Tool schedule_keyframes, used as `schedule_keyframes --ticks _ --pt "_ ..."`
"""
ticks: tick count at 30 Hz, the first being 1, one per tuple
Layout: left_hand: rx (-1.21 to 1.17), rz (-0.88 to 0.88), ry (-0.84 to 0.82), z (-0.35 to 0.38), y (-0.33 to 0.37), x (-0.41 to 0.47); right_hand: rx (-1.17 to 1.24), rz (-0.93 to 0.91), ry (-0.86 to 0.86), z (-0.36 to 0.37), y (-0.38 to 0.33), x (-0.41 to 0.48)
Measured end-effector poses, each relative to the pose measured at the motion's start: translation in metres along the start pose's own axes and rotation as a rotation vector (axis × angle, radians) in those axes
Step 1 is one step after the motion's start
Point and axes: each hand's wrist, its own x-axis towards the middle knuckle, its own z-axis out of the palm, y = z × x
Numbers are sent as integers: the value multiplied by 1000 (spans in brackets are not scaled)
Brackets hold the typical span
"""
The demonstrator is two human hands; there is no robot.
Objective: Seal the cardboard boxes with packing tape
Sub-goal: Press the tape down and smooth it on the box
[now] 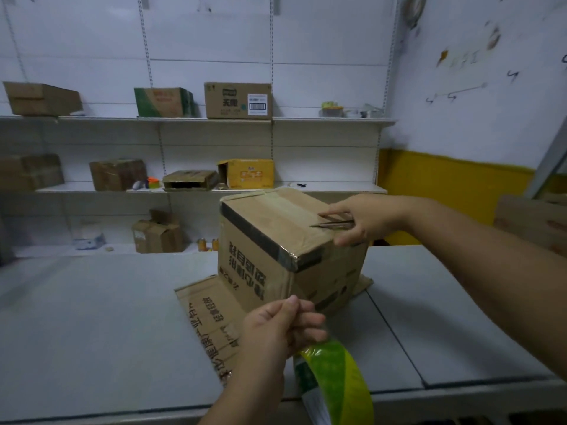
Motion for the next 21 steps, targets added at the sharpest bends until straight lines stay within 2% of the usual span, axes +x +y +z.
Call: schedule_keyframes --ticks 3,9,15,19,21 --pt "3 -1 -2 -5 6 -5 -155 2 120 8 -6 -8" --pt "46 -35 -5 -7 5 -9 -335 7 398 23 -72 15" --pt "33 -74 16 -13 5 -7 -485 6 467 42 -75 10" --pt "34 -85 23 -11 3 -9 -391 -15 510 43 -76 6" --pt "36 -70 22 -11 2 -10 -134 -82 558 38 -69 -6"
